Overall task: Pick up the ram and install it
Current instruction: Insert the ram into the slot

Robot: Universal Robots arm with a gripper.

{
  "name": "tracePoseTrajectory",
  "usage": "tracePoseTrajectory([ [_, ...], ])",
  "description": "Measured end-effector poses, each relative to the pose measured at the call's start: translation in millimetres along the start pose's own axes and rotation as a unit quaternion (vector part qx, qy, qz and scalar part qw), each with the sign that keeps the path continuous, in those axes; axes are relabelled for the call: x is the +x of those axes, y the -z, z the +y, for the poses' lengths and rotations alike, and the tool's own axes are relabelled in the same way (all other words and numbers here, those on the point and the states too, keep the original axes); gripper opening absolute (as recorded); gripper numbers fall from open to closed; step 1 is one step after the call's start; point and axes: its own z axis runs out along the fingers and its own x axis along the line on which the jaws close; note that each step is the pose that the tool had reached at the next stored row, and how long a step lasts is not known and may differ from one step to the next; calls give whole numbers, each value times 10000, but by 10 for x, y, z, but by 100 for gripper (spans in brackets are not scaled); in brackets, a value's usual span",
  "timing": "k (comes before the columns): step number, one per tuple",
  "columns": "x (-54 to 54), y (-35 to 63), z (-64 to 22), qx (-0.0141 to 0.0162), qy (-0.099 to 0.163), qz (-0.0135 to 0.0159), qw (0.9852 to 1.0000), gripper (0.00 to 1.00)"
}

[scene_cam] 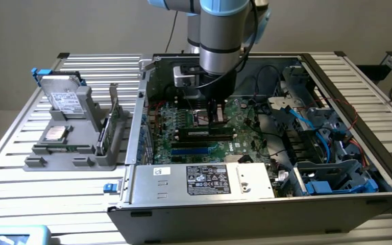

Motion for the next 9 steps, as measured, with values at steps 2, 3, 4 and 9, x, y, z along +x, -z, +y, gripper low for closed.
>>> tracePoseTrajectory([
  [2, 4, 9, 1, 0, -1, 0, 10000, 14],
  [3, 4, 9, 1, 0, -1, 0, 10000, 14],
  [4, 8, 10, 0, 0, 0, 1, 10000, 14],
  [9, 15, 9, 1, 0, 4, 1, 10000, 14],
])
